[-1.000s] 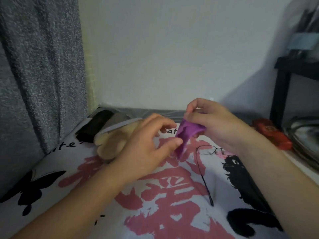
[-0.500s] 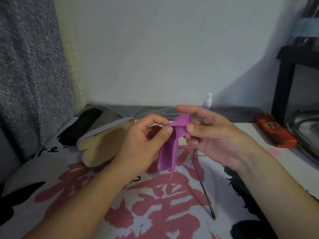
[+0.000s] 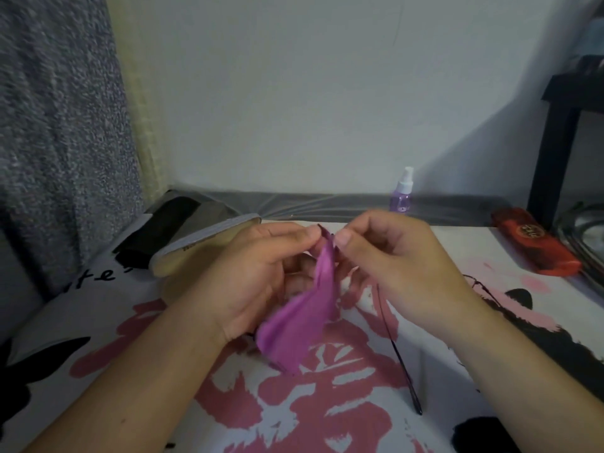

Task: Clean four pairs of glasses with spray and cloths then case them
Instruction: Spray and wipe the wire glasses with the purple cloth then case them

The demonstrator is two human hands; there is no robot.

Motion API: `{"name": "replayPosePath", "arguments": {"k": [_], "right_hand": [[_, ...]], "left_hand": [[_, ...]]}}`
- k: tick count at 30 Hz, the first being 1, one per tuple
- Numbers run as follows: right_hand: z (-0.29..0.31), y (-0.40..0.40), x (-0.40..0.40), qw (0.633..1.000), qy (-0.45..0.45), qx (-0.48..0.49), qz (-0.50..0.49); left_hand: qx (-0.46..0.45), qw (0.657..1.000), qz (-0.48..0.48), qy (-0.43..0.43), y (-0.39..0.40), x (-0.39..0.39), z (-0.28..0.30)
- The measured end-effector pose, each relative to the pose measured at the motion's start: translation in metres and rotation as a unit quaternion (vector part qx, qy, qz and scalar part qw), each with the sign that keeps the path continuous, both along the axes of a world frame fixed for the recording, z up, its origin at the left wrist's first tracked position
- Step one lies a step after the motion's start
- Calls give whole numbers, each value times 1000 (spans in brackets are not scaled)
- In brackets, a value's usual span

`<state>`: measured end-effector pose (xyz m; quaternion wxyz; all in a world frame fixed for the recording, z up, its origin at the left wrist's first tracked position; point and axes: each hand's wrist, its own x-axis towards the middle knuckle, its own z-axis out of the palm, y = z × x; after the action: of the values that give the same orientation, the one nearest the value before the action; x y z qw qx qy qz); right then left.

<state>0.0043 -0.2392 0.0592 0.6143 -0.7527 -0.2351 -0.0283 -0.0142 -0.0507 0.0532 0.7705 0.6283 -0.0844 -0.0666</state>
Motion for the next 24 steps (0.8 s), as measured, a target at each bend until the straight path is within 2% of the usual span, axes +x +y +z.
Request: {"name": "replayPosePath", "arguments": {"k": [3,8,12,17,19,24], "right_hand": [[-6,5,0,1000,-12,-28,-4],[-10,3,7,999,50,-1,11],[-11,-1,9,993,105,31,40],[-13,-2,9,988,121,74,65],[-15,-1,10,986,127,88,66],[-15,0,11,975,144,150,77]], "left_hand": [[-4,997,59,-40,-5,3,-5],[45,992,110,-44,-6,6,-8],[96,990,100,-30,-7,6,-11],[141,984,104,-38,-9,3,-11],[129,986,100,-32,-8,4,-13],[19,999,36,0,-5,5,-12]]}}
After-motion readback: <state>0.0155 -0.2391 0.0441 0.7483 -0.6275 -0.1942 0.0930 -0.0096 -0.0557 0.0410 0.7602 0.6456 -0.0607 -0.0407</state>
